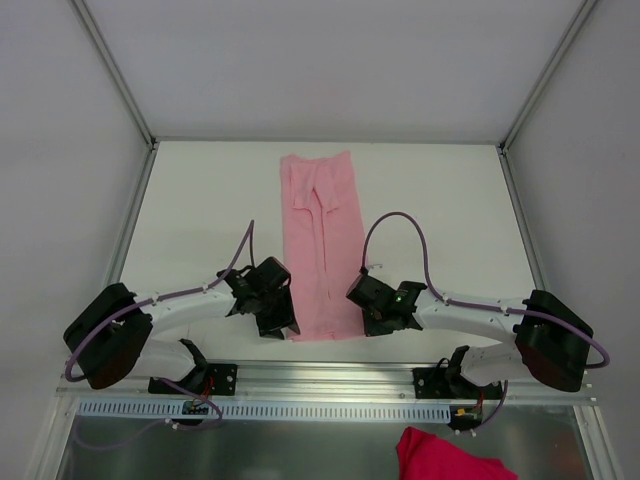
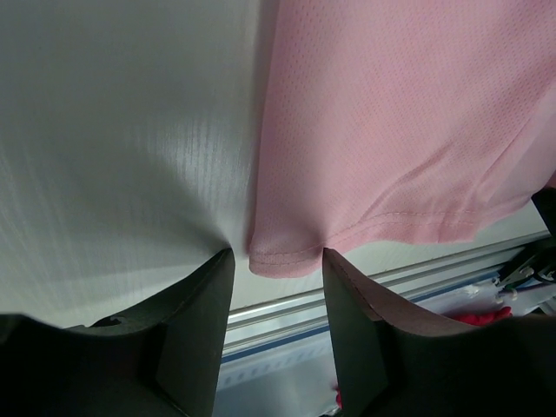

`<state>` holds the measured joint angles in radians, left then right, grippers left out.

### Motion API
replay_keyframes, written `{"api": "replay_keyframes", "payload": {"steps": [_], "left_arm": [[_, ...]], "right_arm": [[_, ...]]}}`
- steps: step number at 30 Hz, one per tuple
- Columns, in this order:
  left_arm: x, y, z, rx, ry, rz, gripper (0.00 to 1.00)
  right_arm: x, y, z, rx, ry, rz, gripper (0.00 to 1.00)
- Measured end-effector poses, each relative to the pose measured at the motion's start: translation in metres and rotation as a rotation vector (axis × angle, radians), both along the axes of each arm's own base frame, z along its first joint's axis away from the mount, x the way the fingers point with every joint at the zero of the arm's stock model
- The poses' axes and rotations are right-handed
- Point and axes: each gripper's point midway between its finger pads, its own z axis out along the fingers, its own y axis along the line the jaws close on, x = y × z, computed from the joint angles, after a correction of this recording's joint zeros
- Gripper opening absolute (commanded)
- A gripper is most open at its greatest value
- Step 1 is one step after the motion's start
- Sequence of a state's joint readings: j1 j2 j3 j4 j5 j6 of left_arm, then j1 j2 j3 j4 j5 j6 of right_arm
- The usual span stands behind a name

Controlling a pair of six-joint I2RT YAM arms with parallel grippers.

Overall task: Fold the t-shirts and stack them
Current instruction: Grab the bottom of the folded rectangular tshirt with both arms

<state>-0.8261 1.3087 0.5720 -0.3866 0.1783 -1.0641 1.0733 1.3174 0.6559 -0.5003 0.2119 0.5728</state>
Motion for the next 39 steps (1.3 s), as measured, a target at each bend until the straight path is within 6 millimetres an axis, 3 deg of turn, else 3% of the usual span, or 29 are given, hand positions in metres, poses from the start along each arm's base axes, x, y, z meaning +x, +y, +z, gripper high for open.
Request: {"api": "replay_keyframes", "payload": {"steps": [6, 9, 11, 15, 16, 18, 23, 26, 33, 39], "left_arm": [[0.003, -0.011, 0.0, -0.027, -0.005, -0.016, 0.47], [0.003, -0.016, 0.001, -0.042, -0.005, -0.026, 0.43], [0.004, -0.017, 0.001, -0.045, -0.008, -0.026, 0.37], [0.004, -0.016, 0.0, -0.039, -0.011, -0.023, 0.16], [0.004, -0.016, 0.0, -0.037, -0.012, -0.025, 0.06], [0.004, -0.015, -0.001, -0.032, -0.012, -0.023, 0.0], [0.002, -0.009, -0.004, -0.002, -0.006, -0.021, 0.0], [0.001, -0.006, -0.003, 0.011, 0.0, -0.023, 0.0], [-0.005, 0.001, 0.007, 0.028, 0.006, -0.041, 0.0], [-0.006, 0.002, 0.024, 0.024, -0.002, -0.051, 0.0]], "right_arm": [[-0.001, 0.001, 0.0, 0.003, 0.005, 0.016, 0.17], [-0.001, 0.001, 0.0, 0.003, 0.005, 0.019, 0.17], [-0.001, 0.001, 0.0, 0.003, 0.005, 0.02, 0.16], [-0.002, 0.001, 0.0, 0.003, 0.007, 0.023, 0.15], [-0.002, 0.001, 0.0, 0.003, 0.008, 0.024, 0.15], [-0.002, 0.001, 0.0, 0.003, 0.008, 0.027, 0.14], [-0.001, 0.003, 0.001, -0.001, 0.011, 0.042, 0.02], [0.001, 0.008, 0.008, 0.005, 0.01, 0.054, 0.01], [0.008, 0.034, 0.045, 0.094, -0.021, 0.099, 0.01], [-0.003, 0.046, 0.074, 0.166, -0.021, 0.155, 0.01]]}}
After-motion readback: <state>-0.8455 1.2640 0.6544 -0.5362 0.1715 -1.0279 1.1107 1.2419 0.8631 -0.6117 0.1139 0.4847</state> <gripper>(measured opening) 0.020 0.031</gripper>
